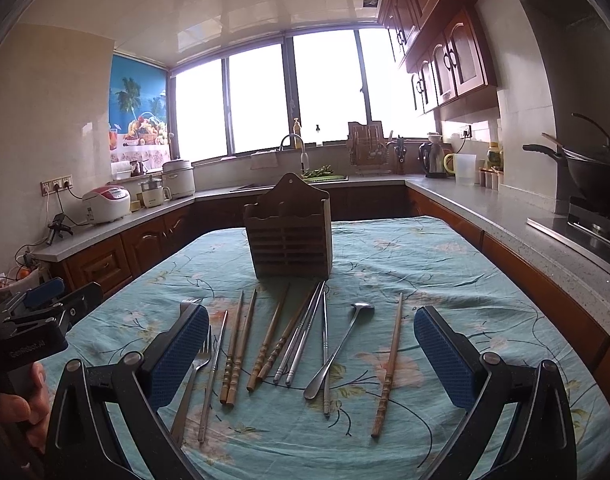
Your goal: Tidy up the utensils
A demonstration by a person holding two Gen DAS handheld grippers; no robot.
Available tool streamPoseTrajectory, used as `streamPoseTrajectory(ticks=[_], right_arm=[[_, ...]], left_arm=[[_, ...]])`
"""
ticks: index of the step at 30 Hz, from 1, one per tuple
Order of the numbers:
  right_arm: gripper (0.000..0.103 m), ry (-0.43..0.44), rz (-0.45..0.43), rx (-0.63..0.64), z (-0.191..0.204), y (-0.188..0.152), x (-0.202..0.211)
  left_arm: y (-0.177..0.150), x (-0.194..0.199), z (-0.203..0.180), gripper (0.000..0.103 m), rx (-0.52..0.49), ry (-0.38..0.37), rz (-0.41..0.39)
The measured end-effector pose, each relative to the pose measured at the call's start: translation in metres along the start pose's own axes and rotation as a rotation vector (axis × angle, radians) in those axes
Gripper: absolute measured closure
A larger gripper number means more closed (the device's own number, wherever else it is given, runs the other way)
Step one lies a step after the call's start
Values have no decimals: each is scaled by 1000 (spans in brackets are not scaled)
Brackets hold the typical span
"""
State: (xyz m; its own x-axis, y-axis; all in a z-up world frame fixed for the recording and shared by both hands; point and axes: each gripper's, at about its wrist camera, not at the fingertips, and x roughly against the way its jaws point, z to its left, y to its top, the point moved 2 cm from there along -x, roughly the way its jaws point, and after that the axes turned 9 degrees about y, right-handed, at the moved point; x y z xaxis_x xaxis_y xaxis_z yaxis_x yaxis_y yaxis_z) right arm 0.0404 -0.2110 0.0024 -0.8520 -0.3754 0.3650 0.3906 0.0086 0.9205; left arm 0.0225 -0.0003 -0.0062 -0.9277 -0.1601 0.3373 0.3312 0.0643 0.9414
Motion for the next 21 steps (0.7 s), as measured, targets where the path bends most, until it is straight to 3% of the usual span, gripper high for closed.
streamPoseTrajectory(ticks=[21], right_arm=[[0, -4, 18, -19, -4, 0, -7]], left_arm=[[0, -12, 0, 1, 4, -9, 41]])
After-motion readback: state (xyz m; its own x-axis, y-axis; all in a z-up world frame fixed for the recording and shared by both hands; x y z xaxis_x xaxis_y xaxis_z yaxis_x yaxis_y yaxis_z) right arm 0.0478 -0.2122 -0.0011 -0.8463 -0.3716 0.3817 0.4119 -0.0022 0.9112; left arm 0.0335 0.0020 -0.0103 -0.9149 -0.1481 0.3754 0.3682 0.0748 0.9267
